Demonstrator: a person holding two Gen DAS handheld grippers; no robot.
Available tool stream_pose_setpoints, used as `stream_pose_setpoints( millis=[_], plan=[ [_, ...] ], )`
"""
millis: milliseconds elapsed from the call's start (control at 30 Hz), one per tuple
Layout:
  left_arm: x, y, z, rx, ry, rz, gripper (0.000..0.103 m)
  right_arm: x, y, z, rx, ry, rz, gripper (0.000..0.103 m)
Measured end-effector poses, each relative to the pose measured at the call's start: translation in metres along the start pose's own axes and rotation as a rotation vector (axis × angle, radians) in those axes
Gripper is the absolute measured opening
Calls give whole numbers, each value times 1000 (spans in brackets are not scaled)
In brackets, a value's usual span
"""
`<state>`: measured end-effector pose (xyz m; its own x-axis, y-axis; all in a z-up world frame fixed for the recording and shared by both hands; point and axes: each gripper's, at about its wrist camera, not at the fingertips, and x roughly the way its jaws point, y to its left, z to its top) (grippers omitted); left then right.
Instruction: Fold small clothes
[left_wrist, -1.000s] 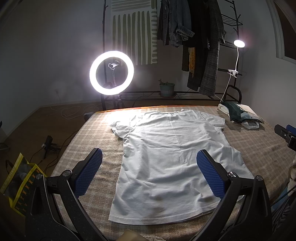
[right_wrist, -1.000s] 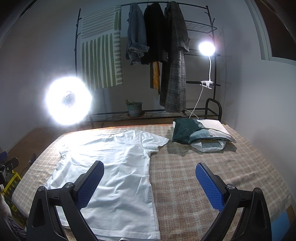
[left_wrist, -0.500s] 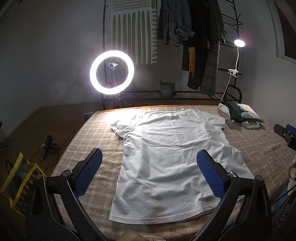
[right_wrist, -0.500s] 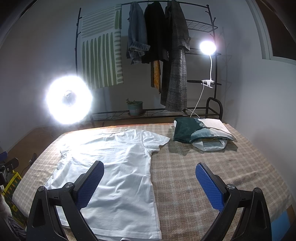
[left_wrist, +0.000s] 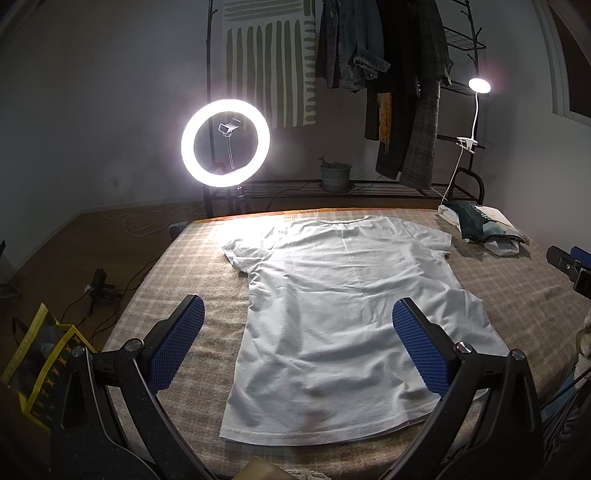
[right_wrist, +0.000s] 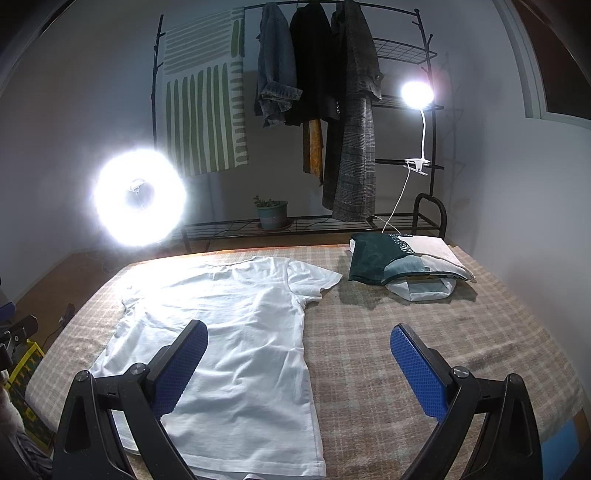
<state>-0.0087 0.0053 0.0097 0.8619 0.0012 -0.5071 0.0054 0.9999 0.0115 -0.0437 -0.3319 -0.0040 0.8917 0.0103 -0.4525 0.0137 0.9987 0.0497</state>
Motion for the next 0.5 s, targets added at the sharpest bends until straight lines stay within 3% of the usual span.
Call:
stream_pose_setpoints(
  millis=[500],
  plan=[
    [0, 12, -4, -10, 4, 16, 103, 3, 14, 5, -8, 7, 28, 100]
  ],
)
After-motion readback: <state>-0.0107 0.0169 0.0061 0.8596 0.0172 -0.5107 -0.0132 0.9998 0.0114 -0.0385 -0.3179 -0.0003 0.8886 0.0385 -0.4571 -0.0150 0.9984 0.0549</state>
